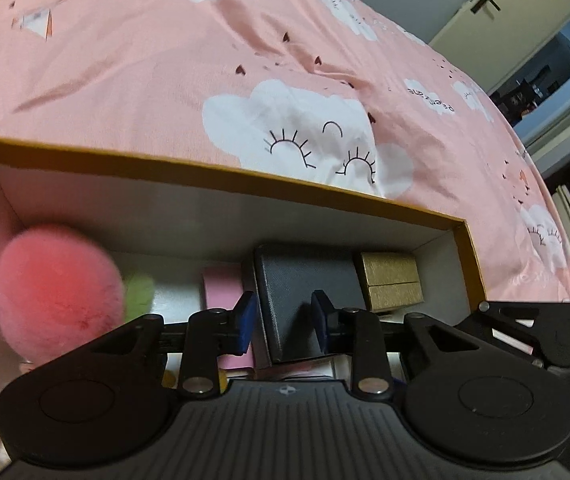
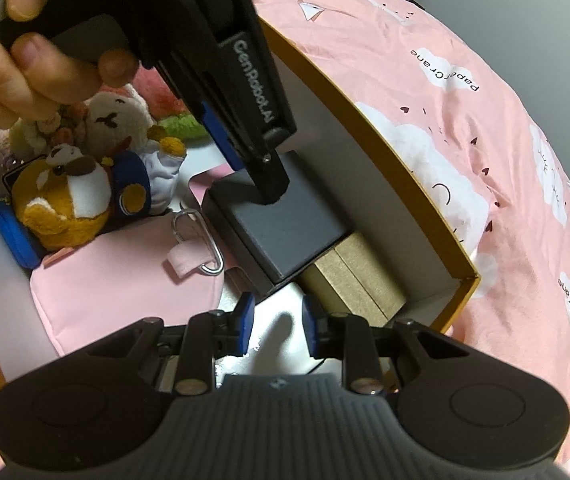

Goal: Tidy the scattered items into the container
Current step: 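Lower the dark grey box into the box and open the left gripper, then withdraw both grippers from the box toward the remaining items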

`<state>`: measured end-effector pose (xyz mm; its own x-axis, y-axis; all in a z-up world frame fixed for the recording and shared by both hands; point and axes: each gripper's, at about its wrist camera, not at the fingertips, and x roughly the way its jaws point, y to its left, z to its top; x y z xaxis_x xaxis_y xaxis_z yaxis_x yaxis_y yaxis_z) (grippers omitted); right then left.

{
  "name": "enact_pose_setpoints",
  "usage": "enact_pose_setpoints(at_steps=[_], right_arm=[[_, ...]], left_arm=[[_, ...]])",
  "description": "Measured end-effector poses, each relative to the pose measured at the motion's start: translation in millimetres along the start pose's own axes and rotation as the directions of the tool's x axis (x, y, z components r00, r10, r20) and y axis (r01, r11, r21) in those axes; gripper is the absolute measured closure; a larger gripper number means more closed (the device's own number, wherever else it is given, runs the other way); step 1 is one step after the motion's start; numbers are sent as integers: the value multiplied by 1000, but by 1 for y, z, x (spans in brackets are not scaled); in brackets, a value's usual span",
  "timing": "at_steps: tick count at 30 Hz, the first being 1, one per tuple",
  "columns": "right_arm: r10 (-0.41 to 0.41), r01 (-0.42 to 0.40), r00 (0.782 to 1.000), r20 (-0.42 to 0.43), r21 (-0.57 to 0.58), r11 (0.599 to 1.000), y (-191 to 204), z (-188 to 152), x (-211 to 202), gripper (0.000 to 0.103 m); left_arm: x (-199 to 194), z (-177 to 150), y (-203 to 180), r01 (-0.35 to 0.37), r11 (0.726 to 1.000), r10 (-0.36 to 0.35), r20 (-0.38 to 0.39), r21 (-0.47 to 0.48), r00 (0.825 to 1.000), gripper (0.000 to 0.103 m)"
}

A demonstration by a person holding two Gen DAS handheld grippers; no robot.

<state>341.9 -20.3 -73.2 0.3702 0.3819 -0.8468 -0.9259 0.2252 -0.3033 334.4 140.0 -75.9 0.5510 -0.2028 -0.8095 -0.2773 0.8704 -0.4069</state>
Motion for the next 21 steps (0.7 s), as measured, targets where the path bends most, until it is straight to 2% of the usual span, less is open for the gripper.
enact_pose_setpoints(at_steps=[6,7,11,13,15,17,21], right_arm=[[-8,8,1000,-2,5,1000,3,7,-6,72],[-11,11,1000,-1,4,1000,4,9,-8,67],[-30,30,1000,4,13,999,9,14,-16,60],[-40,40,999,5,29,999,11,16,-19,55],[-46,45,999,4,58,997,11,17,-24,50],[-67,66,998,8,93,993,13,14,-26,42],[-107,99,994,31,189,977,18,2,-37,39]], left_arm=[[-25,-5,-5,-46,997,44,29,63,999,69],[-30,-6,-5,-50,996,48,36,72,998,69],[-54,-14,-10,-100,986,89,89,136,992,69],[-66,-19,-14,-145,973,122,131,181,984,64],[-77,-26,-18,-174,960,138,168,221,976,44],[-89,-34,-20,-189,950,139,206,248,969,40],[-106,-47,-25,-219,931,147,249,292,957,36]])
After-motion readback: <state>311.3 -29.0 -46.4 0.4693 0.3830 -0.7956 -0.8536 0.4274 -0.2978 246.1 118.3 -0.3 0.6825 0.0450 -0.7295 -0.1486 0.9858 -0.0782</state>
